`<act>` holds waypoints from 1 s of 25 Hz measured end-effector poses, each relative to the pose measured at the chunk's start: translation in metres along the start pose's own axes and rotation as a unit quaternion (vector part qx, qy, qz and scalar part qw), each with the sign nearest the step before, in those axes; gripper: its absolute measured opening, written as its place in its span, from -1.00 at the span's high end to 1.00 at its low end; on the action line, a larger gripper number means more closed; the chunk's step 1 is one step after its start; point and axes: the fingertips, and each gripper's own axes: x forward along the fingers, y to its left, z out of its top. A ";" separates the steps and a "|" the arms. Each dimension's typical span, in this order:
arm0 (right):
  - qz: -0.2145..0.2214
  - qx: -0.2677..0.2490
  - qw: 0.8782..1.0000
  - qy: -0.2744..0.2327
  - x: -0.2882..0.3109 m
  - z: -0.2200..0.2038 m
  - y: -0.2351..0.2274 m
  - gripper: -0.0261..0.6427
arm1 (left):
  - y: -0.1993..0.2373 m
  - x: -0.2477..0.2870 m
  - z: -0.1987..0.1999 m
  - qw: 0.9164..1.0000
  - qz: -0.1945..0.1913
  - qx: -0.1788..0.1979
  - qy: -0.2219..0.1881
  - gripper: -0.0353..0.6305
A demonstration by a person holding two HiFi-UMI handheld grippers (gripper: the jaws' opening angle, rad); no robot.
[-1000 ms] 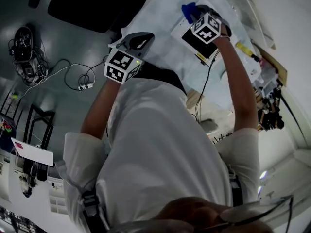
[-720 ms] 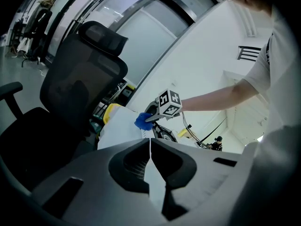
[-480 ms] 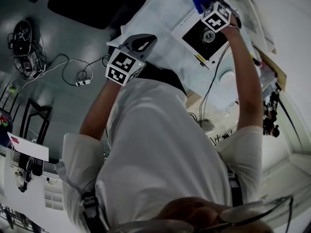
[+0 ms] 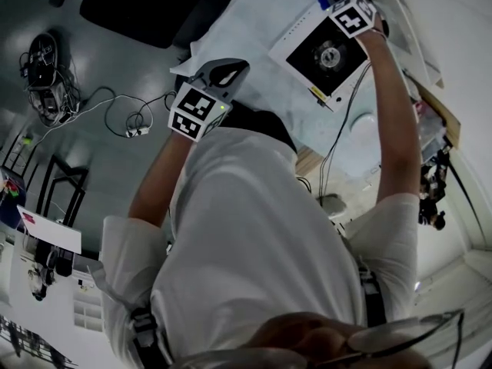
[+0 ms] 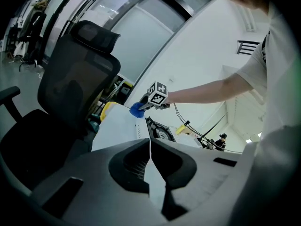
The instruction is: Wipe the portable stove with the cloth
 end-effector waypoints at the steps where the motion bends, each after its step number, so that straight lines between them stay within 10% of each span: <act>1: -0.005 0.009 1.000 -0.004 -0.001 -0.001 -0.004 0.56 | -0.003 0.000 0.000 1.000 0.001 0.002 0.001 0.78; 15: 0.005 0.200 0.974 -0.108 -0.023 -0.012 -0.049 0.56 | -0.045 0.011 0.020 1.000 0.012 0.026 -0.001 0.78; 25: 0.054 0.222 0.971 -0.075 0.010 -0.032 -0.019 0.56 | -0.050 0.012 0.006 0.999 0.028 0.027 0.021 0.78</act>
